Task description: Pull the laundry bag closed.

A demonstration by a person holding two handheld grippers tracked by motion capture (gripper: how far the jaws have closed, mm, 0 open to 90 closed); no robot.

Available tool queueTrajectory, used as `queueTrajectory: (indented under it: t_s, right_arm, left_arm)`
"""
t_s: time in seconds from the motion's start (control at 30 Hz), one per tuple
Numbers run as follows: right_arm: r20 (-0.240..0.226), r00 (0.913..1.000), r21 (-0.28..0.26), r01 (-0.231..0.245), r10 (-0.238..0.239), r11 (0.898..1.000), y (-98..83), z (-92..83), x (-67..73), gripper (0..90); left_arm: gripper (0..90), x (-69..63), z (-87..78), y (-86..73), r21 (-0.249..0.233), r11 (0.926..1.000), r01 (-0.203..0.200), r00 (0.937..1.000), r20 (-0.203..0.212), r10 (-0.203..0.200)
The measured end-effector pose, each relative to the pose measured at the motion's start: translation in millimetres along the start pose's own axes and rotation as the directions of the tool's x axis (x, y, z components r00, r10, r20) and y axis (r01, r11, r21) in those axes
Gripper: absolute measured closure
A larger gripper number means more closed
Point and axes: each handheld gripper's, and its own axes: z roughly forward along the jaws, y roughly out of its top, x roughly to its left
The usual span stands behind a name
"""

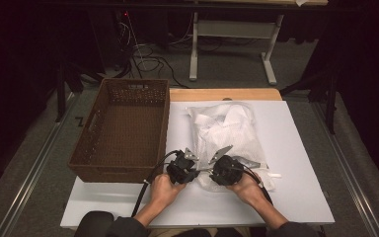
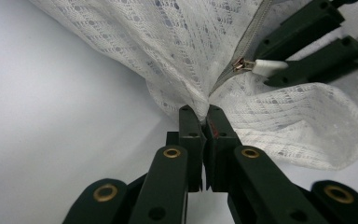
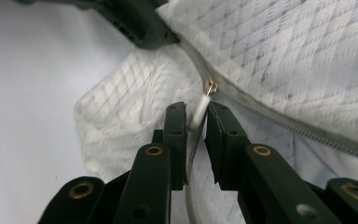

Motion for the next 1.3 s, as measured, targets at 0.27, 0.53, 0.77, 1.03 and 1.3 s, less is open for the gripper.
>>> queueTrajectory:
  t_s: [0.27,0.53,0.77,1.03,1.3]
  right_arm:
    - [-0.004,0.9999,-0.008,-0.012,0.012,1.0,-1.0,-0.8,-0.1,80.4]
    - [-0.015,0.9978,-0.02,-0.065,0.065,0.998,4.4,4.1,-5.7,81.7]
    - [-0.022,0.9987,-0.046,-0.047,0.046,0.998,1.1,-4.0,-2.4,76.6]
    - [-0.029,0.9992,-0.013,-0.028,0.027,1.0,-6.5,-9.6,2.0,77.8]
    - [-0.029,0.9957,0.031,-0.087,0.087,0.996,-3.4,2.1,-8.2,76.1]
  left_arm:
    - [86.5,0.0,0.0,-0.3,-0.003,1.0,-0.001,1.0,-0.002,0.001]
    - [86.1,0.1,-0.1,-0.8,-0.007,1.0,-0.001,1.0,-0.003,0.0]
    - [86.1,0.3,-0.2,-0.8,-0.005,1.0,-0.004,1.0,-0.002,0.004]
    - [86.1,0.3,-0.3,-1.0,-0.005,1.0,-0.004,1.0,-0.003,0.004]
    - [86.1,0.2,0.0,-1.1,-0.008,1.0,-0.003,1.0,-0.002,0.003]
